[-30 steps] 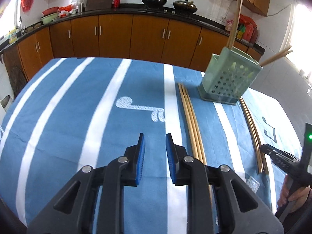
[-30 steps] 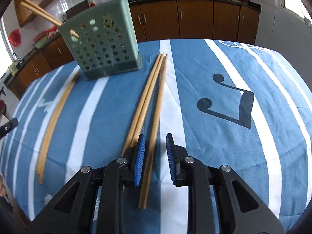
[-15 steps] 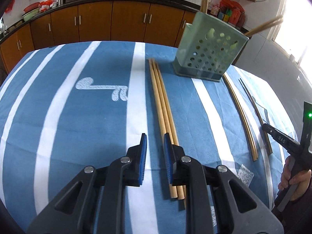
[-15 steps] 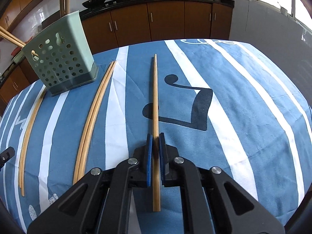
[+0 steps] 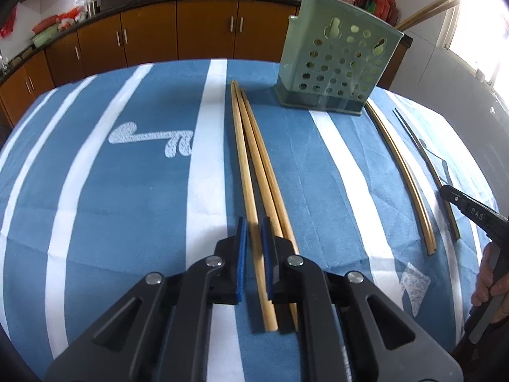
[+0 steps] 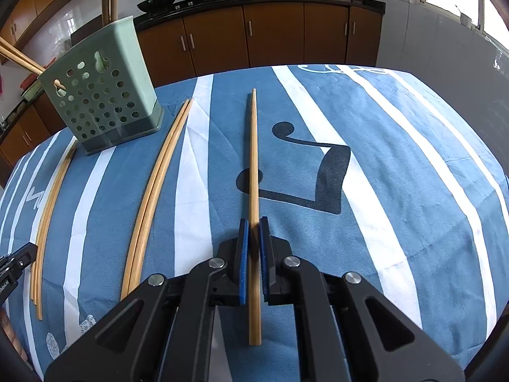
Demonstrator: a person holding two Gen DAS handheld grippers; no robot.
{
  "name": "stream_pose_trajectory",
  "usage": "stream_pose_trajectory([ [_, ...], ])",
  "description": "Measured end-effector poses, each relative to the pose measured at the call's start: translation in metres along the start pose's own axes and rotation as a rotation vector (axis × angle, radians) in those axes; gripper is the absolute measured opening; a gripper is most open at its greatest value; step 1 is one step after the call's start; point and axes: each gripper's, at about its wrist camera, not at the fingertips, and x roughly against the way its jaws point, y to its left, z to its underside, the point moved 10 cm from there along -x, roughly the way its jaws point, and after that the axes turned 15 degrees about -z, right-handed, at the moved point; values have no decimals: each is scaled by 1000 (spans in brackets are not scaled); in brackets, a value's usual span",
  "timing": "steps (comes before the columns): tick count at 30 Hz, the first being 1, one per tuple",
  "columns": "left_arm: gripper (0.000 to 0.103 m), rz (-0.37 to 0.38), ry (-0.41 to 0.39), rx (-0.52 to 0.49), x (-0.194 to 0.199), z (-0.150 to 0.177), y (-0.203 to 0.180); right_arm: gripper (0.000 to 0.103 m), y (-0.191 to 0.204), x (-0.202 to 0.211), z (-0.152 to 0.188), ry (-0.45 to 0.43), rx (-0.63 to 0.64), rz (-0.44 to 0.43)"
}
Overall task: Organize utensils
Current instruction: 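Close the right gripper on a chopstick while the left gripper grasps another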
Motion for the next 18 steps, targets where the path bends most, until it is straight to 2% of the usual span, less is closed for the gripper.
stream_pose_trajectory([
  [4, 8, -22, -9, 5, -2, -3, 4, 8, 10, -3, 0, 5, 19, -15],
  [12, 8, -81, 3, 97, -17, -16, 57, 8, 21, -11, -6, 8, 50, -28],
  [18, 9, -87, -30, 81, -21, -20, 65, 8, 19, -14, -10, 0, 76, -22],
])
